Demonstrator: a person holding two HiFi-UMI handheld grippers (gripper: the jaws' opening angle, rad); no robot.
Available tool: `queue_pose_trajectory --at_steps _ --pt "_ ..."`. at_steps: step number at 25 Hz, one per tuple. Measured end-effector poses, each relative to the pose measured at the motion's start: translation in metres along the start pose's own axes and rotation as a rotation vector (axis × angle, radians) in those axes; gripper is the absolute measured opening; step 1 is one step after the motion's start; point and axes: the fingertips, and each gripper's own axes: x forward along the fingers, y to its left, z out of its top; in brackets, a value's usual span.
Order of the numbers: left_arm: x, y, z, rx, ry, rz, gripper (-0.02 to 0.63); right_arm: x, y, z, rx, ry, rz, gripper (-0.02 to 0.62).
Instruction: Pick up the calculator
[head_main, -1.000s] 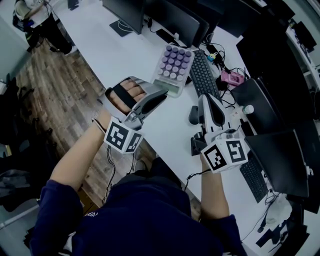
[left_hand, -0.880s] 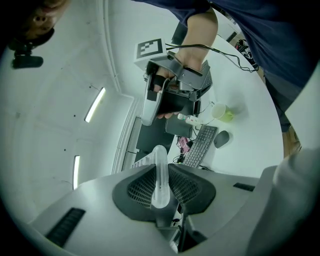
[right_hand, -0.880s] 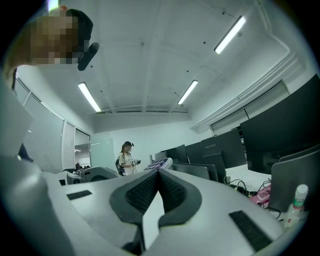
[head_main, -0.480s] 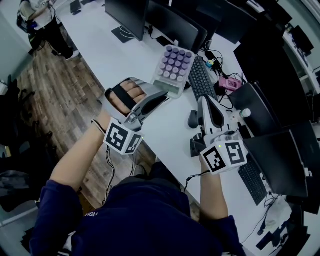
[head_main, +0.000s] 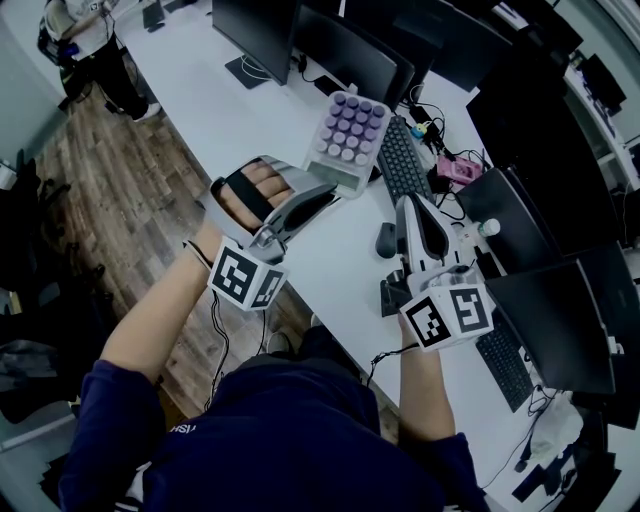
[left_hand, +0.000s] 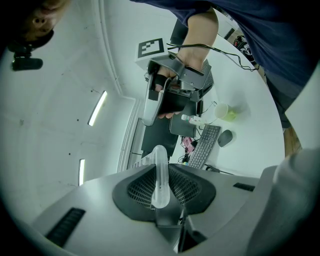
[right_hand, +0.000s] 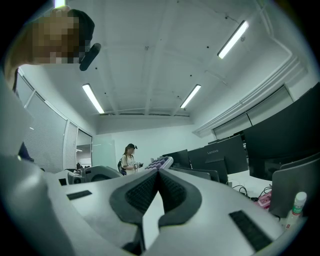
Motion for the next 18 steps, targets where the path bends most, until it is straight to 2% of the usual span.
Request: queue_pose_trajectory --at_steps 18 --pt "0.0028 -0.0086 0.0092 -0.006 -0.005 -0.013 0.095 -0.006 -0.0037 -0.0038 0.009 0.006 0.0 0.003"
